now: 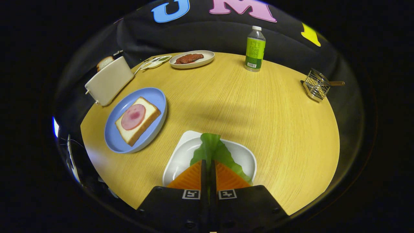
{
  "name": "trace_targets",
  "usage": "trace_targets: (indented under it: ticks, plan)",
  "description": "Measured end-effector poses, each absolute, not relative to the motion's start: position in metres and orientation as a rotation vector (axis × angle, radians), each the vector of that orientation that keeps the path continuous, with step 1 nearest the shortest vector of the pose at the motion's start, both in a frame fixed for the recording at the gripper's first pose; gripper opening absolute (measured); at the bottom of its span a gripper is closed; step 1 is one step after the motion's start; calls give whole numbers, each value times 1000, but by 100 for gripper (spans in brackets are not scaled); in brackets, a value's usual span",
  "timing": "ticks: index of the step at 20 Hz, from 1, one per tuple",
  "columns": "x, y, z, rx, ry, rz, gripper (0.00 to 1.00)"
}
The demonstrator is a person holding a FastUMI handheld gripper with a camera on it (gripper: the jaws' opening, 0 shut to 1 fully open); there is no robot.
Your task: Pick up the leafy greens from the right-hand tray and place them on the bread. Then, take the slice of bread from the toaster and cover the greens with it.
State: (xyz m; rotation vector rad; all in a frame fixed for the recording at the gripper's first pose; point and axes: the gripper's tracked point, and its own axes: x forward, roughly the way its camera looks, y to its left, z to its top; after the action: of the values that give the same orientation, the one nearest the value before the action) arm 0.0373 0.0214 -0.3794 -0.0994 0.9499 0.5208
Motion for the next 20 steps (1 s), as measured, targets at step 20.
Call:
trace_targets:
  ticks: [20]
  plan:
    - [47,176,-284,-87,836,683,6]
